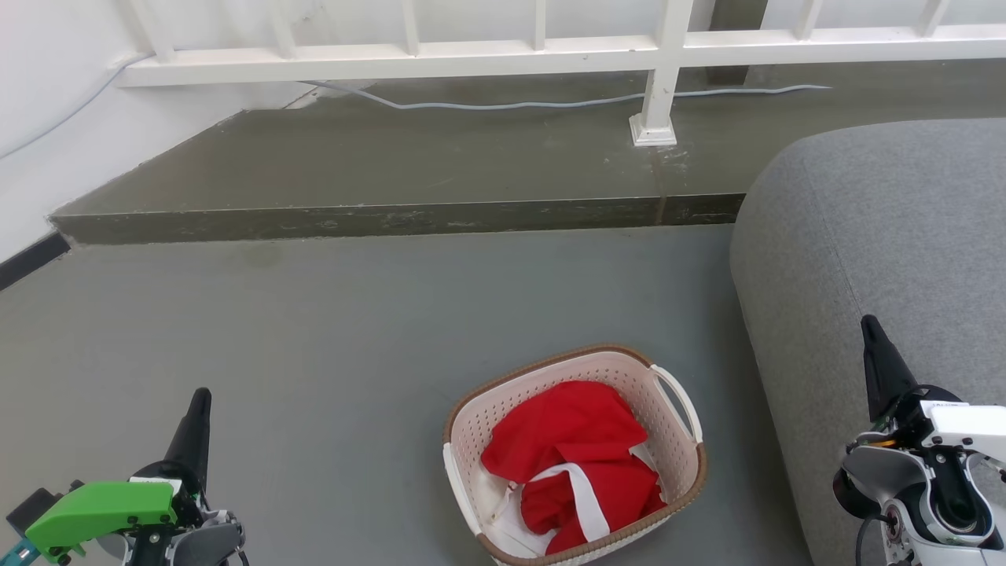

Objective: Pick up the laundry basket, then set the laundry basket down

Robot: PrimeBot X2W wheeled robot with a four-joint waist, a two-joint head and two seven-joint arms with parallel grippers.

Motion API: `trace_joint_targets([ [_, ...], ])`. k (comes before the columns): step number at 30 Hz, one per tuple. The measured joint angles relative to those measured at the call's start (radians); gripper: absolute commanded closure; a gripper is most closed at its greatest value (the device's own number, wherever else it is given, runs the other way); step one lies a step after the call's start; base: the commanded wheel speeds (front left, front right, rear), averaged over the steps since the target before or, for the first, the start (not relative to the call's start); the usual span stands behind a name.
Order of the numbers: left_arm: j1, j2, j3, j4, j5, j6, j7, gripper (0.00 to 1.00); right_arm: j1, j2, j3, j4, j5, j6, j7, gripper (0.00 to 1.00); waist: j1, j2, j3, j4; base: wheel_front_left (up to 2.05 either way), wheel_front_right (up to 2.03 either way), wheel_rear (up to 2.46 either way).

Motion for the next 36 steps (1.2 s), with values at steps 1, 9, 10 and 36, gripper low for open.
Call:
trace_joint_targets([
  [1,0.000,0.000,0.000,0.000,0.000,0.000,0.000,1.00,0.000,0.000,0.000,0.000,0.000,0.000,0.000,1.00,0.0000,0.0000,0.000,0.000,0.00,0.00,0.00],
  [9,0.000,0.000,0.001,0.000,0.000,0.000,0.000,1.00,0.000,0.000,-0.001,0.000,0.000,0.000,0.000,1.00,0.0000,0.0000,0.000,0.000,0.00,0.00,0.00],
  [10,0.000,0.000,0.001,0.000,0.000,0.000,0.000,1.00,0.000,0.000,-0.001,0.000,0.000,0.000,0.000,1.00,0.0000,0.0000,0.000,0.000,0.00,0.00,0.00],
  [36,0.000,-0.001,0.002,0.000,0.000,0.000,0.007,1.00,0.000,0.001,-0.003,0.000,0.000,0.000,0.000,1.00,0.0000,0.0001,0.000,0.000,0.00,0.00,0.00],
])
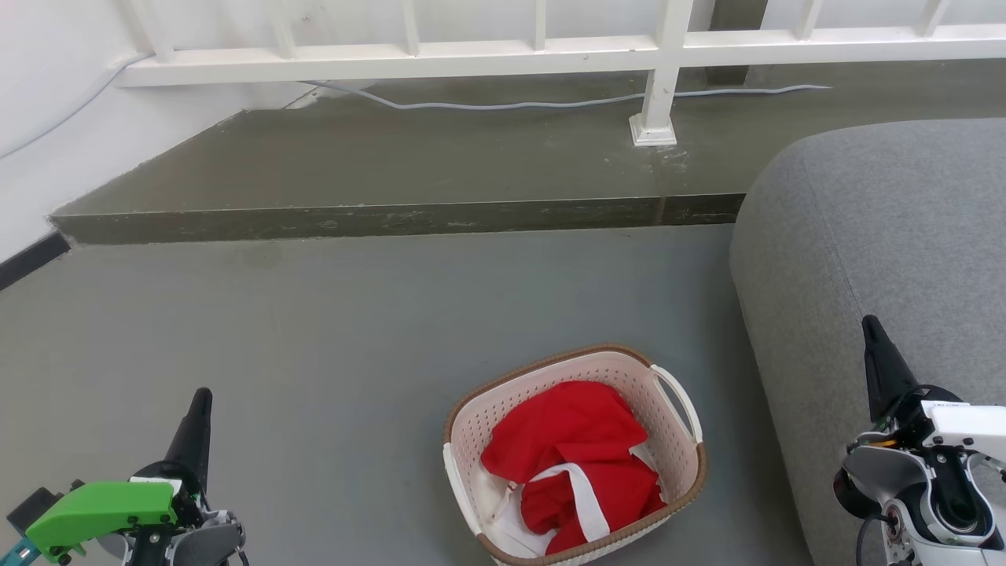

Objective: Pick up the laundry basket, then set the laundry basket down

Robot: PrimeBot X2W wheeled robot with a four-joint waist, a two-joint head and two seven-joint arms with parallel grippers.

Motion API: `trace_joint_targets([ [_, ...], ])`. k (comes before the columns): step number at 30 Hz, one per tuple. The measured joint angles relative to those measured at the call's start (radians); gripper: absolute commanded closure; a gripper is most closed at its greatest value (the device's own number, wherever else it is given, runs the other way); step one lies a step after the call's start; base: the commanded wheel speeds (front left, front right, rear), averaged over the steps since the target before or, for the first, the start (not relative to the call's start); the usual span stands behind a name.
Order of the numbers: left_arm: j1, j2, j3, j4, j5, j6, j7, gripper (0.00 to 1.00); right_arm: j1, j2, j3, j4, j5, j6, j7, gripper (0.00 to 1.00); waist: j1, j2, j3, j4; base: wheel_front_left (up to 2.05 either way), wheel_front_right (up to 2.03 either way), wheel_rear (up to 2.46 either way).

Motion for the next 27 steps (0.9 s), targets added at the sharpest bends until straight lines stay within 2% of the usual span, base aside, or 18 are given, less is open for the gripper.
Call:
trace_joint_targets([
  [27,0.000,-0.002,0.002,0.000,0.000,0.000,0.000,1.00,0.000,0.000,-0.001,0.000,0.000,0.000,0.001,1.00,0.0000,-0.0001,0.000,0.000,0.00,0.00,0.00],
])
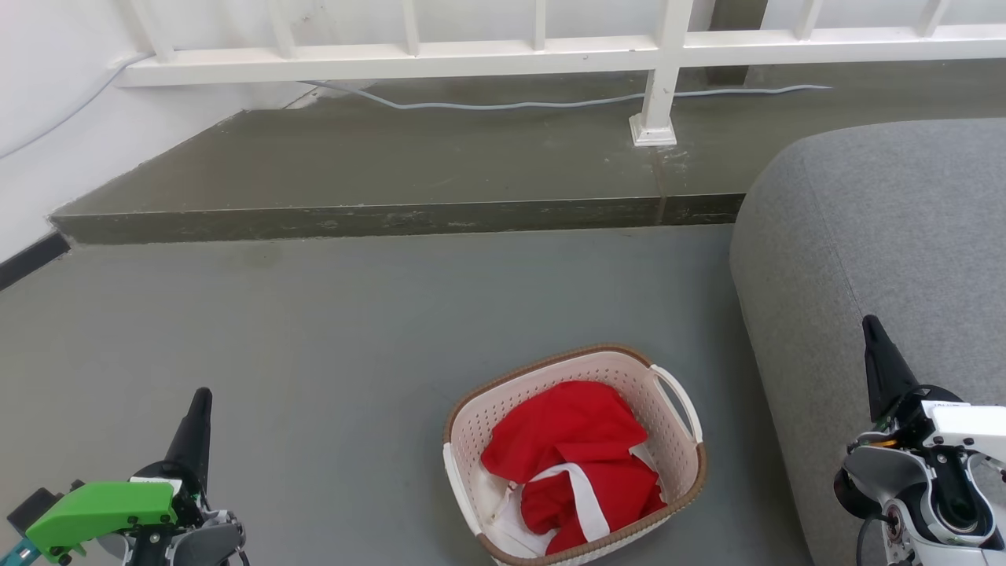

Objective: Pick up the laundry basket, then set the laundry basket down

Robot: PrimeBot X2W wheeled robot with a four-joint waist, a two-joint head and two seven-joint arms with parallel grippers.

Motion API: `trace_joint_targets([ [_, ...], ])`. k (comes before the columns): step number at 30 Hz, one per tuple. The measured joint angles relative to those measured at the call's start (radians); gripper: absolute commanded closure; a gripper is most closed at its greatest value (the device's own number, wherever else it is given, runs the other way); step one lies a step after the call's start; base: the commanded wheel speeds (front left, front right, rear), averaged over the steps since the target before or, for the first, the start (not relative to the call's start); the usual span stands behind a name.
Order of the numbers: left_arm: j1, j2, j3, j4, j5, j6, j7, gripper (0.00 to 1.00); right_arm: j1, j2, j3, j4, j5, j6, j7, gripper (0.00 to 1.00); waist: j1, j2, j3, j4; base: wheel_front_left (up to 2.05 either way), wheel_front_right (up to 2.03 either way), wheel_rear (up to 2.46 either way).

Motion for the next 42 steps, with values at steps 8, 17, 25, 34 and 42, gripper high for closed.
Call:
trace_joint_targets([
  [8,0.000,-0.001,0.000,0.000,0.000,0.000,0.000,1.00,0.000,0.000,-0.001,0.000,0.000,0.000,0.000,1.00,0.0000,0.0000,0.000,0.000,0.00,0.00,0.00],
  [17,0.000,-0.001,0.001,0.000,0.002,0.000,0.000,1.00,0.000,0.000,-0.002,0.000,0.000,0.000,0.000,1.00,0.0000,0.0000,0.000,0.000,0.00,0.00,0.00],
  [25,0.000,-0.002,0.001,0.000,0.002,0.000,0.000,1.00,0.000,0.000,-0.002,0.000,0.000,0.000,0.000,1.00,0.0000,0.0000,0.000,0.000,0.00,0.00,0.00],
  [34,0.000,-0.002,0.002,0.000,0.002,0.000,0.000,1.00,0.000,0.001,-0.003,0.000,0.000,0.000,0.000,1.00,0.0000,0.0000,0.000,0.000,0.00,0.00,0.00],
  [42,0.002,-0.003,0.001,0.005,0.002,0.000,0.000,0.00,0.002,0.002,-0.003,0.005,0.001,0.000,0.000,0.00,0.0000,0.0000,0.000,0.000,0.00,0.00,0.00],
])
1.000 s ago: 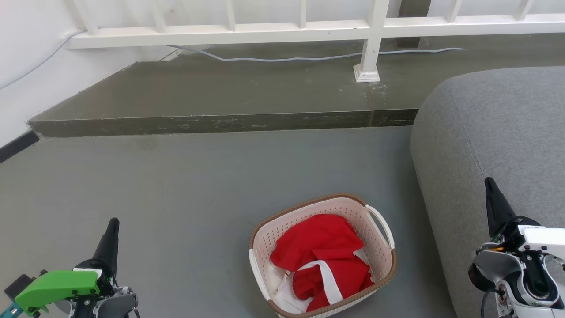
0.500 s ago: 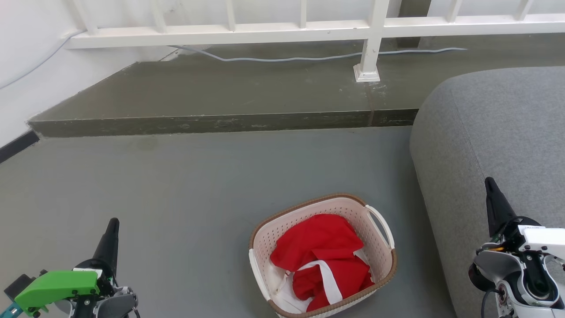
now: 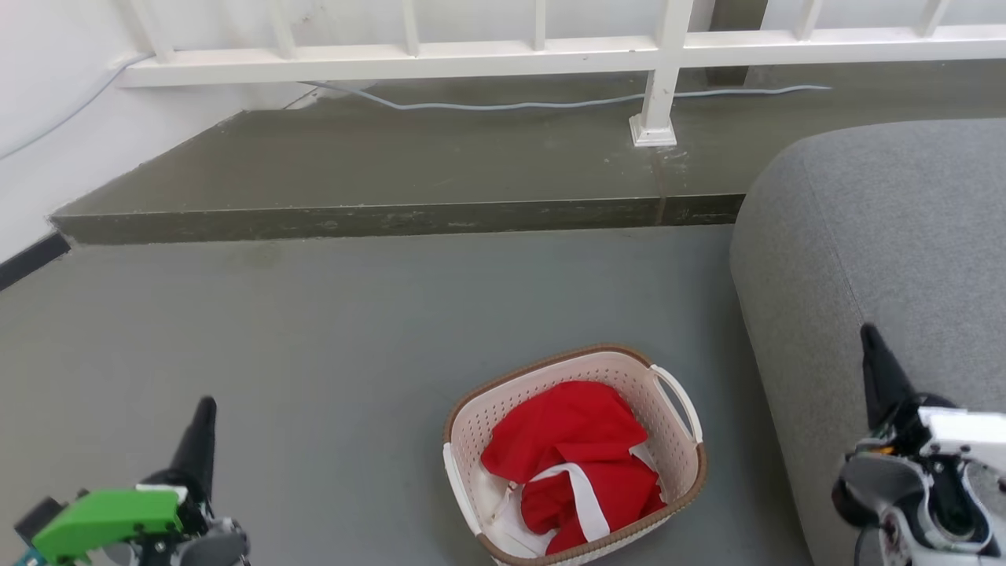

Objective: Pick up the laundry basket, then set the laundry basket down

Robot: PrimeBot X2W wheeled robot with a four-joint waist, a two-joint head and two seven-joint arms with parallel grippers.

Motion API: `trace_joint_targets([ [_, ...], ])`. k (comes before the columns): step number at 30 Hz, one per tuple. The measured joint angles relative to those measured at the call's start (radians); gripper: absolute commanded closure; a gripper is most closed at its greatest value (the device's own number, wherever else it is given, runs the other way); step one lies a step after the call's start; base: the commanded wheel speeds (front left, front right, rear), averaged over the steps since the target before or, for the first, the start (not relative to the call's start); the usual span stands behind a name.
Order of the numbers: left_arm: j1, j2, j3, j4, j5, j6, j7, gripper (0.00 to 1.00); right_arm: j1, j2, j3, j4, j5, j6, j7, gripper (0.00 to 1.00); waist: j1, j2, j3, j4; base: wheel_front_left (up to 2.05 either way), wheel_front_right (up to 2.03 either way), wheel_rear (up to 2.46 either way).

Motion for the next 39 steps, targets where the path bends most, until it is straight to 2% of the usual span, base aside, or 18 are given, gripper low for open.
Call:
trace_joint_targets([
  [5,0.032,-0.022,-0.005,0.039,0.000,0.001,0.000,0.00,0.042,0.020,0.005,0.038,0.000,-0.001,-0.001,0.00,0.0000,0.0000,0.000,0.000,0.00,0.00,0.00],
  [18,0.030,-0.022,-0.019,0.004,0.018,0.000,-0.036,0.00,0.040,0.020,0.025,0.010,-0.029,-0.001,-0.028,0.00,0.0000,0.0000,0.003,-0.004,0.00,0.00,0.00],
  [27,0.028,-0.020,-0.037,-0.024,0.081,0.000,-0.067,0.00,0.035,0.009,0.054,-0.013,-0.092,-0.001,-0.061,0.00,0.0000,0.0000,0.006,-0.007,0.00,0.00,0.00],
  [39,0.022,0.011,-0.084,-0.046,0.235,0.000,-0.107,0.00,0.018,-0.034,0.120,-0.039,-0.226,-0.001,-0.107,0.00,0.0000,0.0000,0.013,-0.011,0.00,0.00,0.00],
])
